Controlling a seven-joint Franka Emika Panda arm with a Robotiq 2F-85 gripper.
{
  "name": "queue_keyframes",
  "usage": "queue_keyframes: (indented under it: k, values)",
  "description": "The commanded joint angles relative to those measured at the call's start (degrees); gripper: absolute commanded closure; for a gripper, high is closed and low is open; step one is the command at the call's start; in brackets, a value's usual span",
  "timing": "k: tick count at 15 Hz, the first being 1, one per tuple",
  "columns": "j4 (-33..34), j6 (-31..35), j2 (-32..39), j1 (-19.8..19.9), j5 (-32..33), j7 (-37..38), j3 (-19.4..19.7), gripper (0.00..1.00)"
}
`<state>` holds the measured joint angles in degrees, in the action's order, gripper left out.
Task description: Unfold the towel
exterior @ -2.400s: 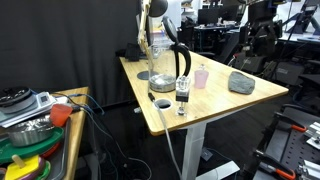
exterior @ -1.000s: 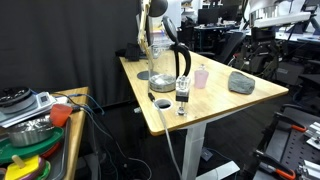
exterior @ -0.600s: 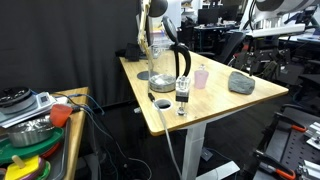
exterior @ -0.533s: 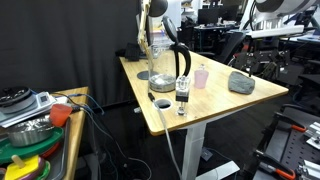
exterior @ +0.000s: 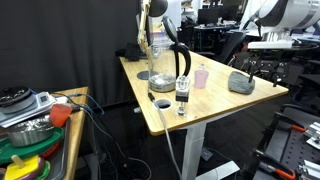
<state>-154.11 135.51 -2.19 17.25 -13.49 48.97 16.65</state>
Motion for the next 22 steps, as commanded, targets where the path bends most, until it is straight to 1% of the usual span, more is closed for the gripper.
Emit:
queue_keyframes:
  k: [1, 3, 8, 13, 22]
  values:
    - [-0.6, 1.7, 0.3, 0.2, -0.5, 1.5, 0.2, 0.00]
    - [-1.6, 3.8, 0.5, 0.3, -0.8, 3.5, 0.4, 0.00]
    - [-1.1, 4.2, 0.6, 0.0, -0.8, 5.1, 0.2, 0.00]
    - [-0.3, 3.3, 1.3, -0.1, -3.2, 4.0, 0.3, 0.00]
    - [-2.9, 3.5, 1.2, 0.3, -4.7, 3.5, 0.9, 0.00]
